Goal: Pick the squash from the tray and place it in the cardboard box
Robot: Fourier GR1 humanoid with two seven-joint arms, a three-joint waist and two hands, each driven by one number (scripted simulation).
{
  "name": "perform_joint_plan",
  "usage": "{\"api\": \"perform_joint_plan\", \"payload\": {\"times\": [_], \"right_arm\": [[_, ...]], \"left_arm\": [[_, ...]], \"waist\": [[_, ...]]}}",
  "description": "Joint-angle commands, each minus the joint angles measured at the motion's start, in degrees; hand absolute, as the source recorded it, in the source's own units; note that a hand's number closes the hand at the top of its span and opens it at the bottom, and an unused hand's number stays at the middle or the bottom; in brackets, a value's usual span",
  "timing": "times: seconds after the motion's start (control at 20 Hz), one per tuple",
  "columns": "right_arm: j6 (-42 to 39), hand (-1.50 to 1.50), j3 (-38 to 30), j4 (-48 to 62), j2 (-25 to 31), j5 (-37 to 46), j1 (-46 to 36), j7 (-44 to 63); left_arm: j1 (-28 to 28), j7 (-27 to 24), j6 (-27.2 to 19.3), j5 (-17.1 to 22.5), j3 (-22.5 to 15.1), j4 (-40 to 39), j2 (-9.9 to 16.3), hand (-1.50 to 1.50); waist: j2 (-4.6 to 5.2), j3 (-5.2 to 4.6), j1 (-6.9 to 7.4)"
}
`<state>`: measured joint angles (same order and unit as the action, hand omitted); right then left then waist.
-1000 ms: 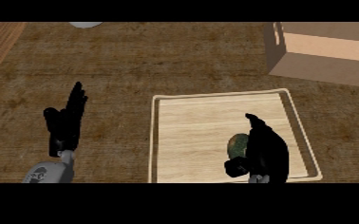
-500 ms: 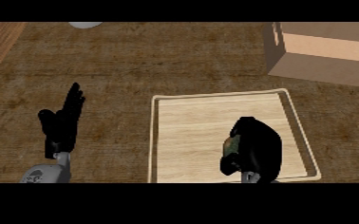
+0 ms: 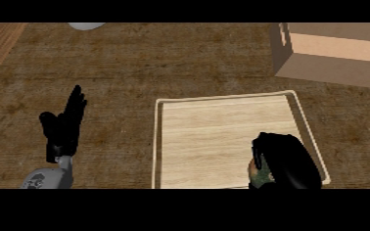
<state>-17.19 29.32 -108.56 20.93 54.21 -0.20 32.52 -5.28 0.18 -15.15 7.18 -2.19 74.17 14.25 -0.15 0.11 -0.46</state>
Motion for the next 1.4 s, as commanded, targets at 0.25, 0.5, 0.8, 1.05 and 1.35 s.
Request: {"api": "perform_joint_plan", "payload": {"times": [0.25,0.5,0.8,1.05,1.35], "right_arm": [[1.5,1.5,-19.4,-8.0,23.0,-16.8,4.2,-32.9],[-1.2,1.5,-35.0,-15.9,26.3,-28.9,9.8,-36.9],[-10.3,1.5,-54.7,-17.1,28.7,-45.0,9.3,-35.2],[-12.6,1.5,-58.8,-4.7,32.4,-44.5,-1.3,-35.3],[-6.2,1.5,-53.8,10.2,30.2,-37.7,-10.8,-41.3]], "left_arm": [[1.1,-1.2,-0.2,-0.1,0.6,-0.1,-0.6,0.0],[2.1,1.5,-0.8,-0.8,0.0,2.9,-0.4,0.0],[0.3,0.4,-0.8,-1.5,1.5,0.8,-0.1,0.0],[-1.8,1.0,0.0,-2.4,0.2,-0.4,-2.1,0.0],[-1.8,2.9,-0.5,-3.6,-0.2,1.1,-2.9,0.0]], "waist": [[0.05,-0.05,-0.62],[-0.23,-0.09,-1.25],[-0.13,-0.15,-1.1],[0.2,-0.14,0.39],[0.33,-0.09,1.25]]}}
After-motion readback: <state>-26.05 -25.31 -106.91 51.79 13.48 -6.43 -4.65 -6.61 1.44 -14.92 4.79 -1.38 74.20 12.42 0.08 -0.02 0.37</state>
